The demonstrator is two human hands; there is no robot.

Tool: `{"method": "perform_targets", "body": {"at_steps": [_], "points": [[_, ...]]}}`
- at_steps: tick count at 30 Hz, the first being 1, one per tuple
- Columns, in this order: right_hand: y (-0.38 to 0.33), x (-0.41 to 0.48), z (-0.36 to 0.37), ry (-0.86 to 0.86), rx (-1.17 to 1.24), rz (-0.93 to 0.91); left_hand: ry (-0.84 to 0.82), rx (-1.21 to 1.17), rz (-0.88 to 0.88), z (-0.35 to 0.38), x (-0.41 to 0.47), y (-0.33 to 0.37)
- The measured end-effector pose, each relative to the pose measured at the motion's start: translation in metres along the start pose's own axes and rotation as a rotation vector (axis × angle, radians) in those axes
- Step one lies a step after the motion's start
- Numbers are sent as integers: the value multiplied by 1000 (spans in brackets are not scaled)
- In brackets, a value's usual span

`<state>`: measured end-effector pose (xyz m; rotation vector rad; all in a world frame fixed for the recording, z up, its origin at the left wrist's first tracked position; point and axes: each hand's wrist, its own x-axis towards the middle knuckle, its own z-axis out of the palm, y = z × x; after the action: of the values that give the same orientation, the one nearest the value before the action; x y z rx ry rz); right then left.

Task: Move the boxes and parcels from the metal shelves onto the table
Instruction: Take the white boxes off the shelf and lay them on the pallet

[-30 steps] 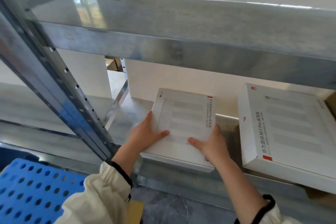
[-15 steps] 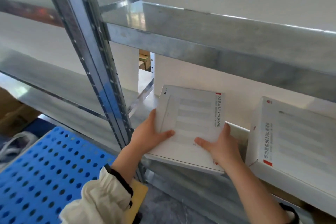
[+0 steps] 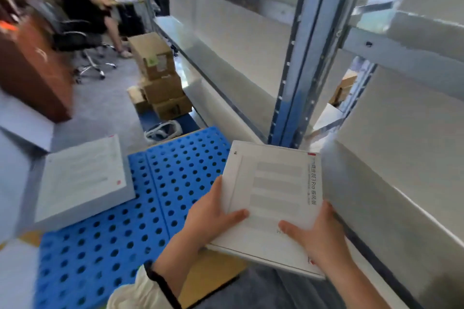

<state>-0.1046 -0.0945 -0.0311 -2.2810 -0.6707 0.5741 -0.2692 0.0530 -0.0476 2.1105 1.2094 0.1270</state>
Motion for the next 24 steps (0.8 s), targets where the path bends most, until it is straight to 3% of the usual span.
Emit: {"method": "perform_targets", "body": {"at_steps": [10, 24], "points": [[-142, 58, 146, -372, -90, -318, 281, -90, -204, -130, 11, -121], [-228, 169, 230, -492, -242, -470, 300, -192, -400, -177, 103, -176]]}}
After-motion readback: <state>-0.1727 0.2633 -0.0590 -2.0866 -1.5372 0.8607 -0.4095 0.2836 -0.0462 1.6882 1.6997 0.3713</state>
